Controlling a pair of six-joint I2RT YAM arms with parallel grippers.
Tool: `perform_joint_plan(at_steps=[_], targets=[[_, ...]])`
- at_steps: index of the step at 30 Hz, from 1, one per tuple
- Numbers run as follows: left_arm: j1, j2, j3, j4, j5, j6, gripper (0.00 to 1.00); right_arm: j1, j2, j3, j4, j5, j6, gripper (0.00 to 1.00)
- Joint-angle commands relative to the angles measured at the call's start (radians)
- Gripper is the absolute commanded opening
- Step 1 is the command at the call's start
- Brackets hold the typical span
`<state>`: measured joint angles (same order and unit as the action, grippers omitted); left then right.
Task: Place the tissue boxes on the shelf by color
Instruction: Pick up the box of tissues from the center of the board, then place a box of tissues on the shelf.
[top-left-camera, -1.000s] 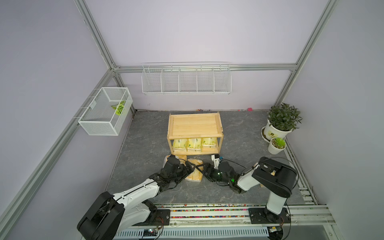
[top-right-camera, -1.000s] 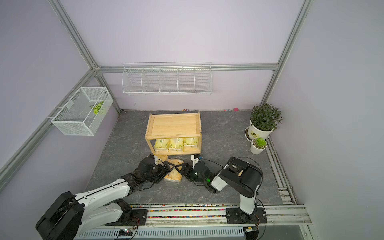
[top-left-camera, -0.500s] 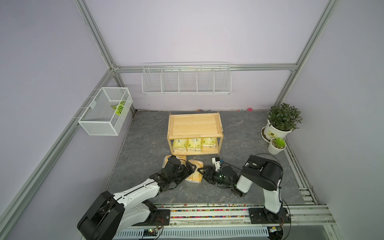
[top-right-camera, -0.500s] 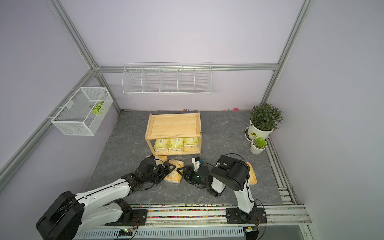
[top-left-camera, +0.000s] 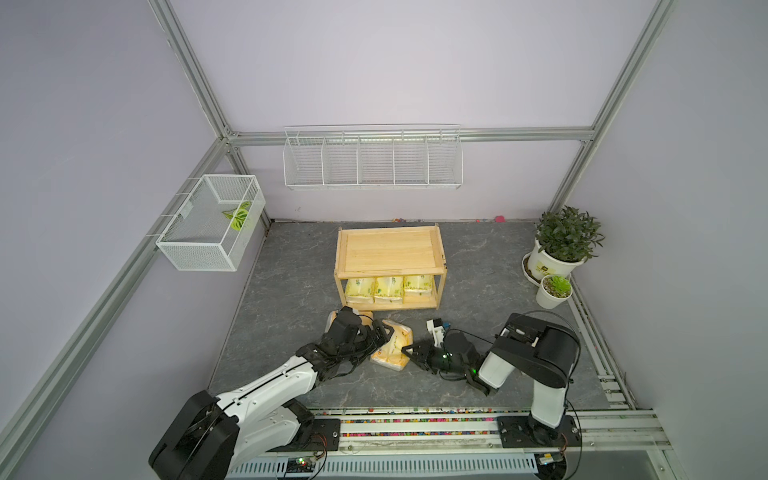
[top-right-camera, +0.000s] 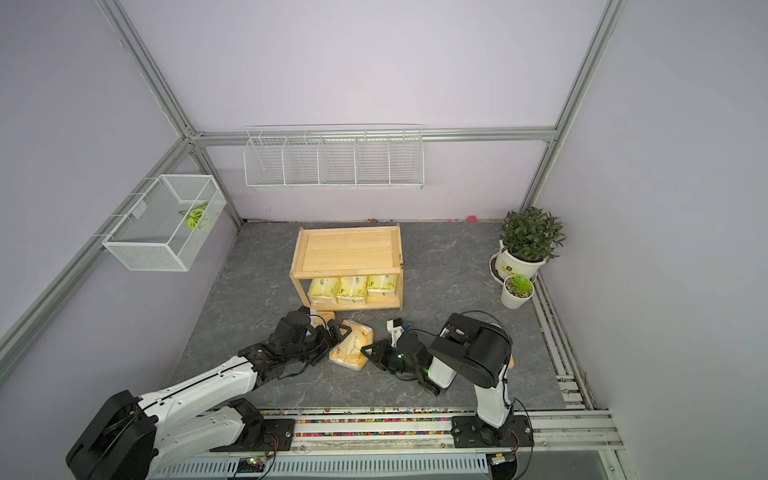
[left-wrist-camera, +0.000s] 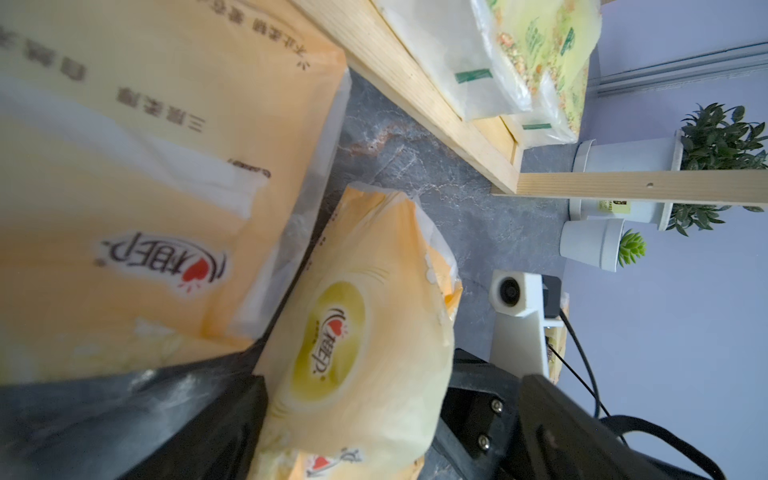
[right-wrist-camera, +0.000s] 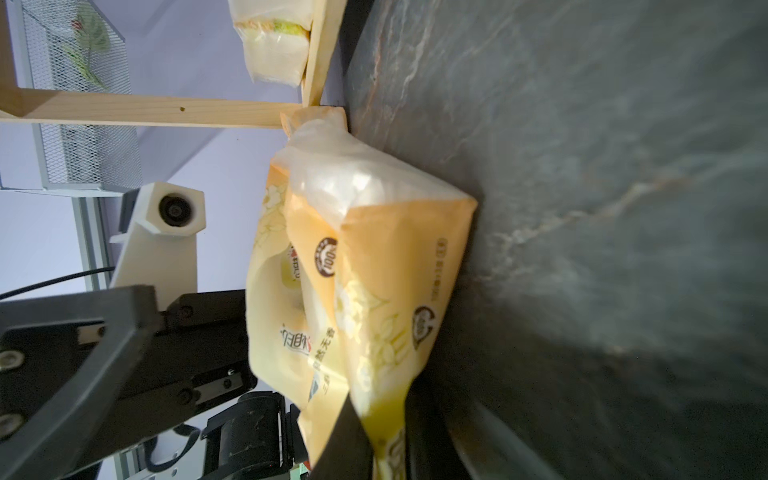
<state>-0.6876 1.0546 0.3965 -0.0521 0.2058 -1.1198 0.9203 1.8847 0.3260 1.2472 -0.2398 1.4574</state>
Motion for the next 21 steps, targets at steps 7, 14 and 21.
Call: perform_joint_plan(at_steps=[7, 14, 21], targets=[[-0.002, -0.189, 0.177, -0.272, -0.174, 0.098, 1.00, -0.010, -0.322, -0.010, -0.490, -0.033, -0.101, 0.15], [0.240, -0.243, 0.401, -0.498, -0.132, 0.238, 1.00, -0.011, -0.711, 0.186, -1.149, -0.025, -0.280, 0.15], [0.501, -0.114, 0.621, -0.594, -0.016, 0.374, 1.00, -0.034, -0.825, 0.425, -1.434, -0.095, -0.376, 0.15]])
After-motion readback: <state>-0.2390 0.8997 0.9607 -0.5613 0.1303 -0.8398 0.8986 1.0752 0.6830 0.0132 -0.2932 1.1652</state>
